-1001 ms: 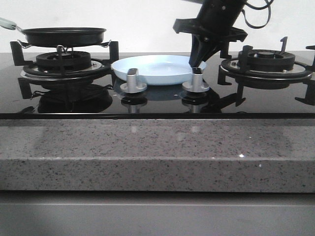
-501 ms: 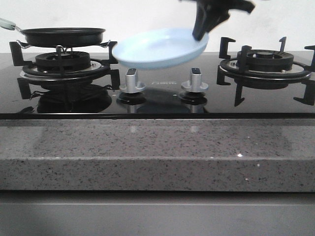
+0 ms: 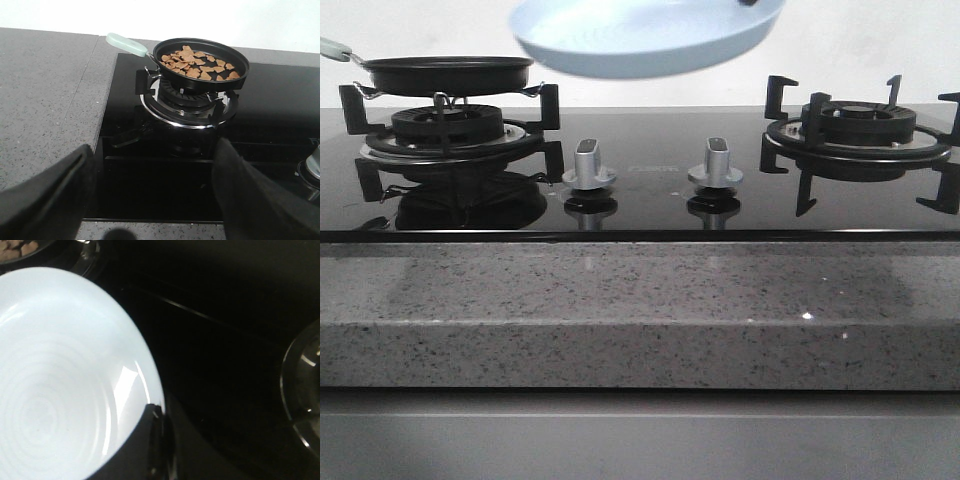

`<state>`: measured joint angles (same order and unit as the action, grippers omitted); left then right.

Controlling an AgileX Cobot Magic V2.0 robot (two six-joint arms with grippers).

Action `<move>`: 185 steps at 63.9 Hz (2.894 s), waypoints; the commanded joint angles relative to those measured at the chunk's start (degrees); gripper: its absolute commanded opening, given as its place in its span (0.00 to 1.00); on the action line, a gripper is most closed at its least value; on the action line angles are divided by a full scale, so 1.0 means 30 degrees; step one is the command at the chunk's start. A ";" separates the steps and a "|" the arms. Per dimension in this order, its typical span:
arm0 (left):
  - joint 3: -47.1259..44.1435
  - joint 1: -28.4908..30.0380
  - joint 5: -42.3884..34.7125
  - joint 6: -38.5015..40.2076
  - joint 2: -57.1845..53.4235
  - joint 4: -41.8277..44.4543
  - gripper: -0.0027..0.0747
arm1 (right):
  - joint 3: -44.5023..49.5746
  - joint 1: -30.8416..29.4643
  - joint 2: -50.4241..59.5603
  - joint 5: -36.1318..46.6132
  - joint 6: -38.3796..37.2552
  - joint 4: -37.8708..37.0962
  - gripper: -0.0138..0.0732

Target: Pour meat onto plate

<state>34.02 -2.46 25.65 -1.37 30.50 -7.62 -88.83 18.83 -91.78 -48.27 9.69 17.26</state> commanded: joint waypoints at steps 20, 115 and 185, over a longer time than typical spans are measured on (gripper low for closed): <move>0.0674 0.0086 -0.1480 0.0051 0.0166 -0.0229 0.67 | 0.4304 0.0381 0.1650 0.3500 0.0303 0.0590 0.08; 0.6667 0.0406 0.2272 0.0051 0.8771 -0.0593 0.77 | 0.4396 0.0381 0.0487 0.3718 0.0303 0.0590 0.08; 1.3051 0.7345 0.6969 -1.4014 2.1814 -2.6580 0.77 | 0.4396 0.0381 0.0487 0.3718 0.0303 0.0590 0.08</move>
<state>69.63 19.43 43.95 -42.69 95.52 -80.35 -74.23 19.94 -92.45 -38.95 10.02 18.78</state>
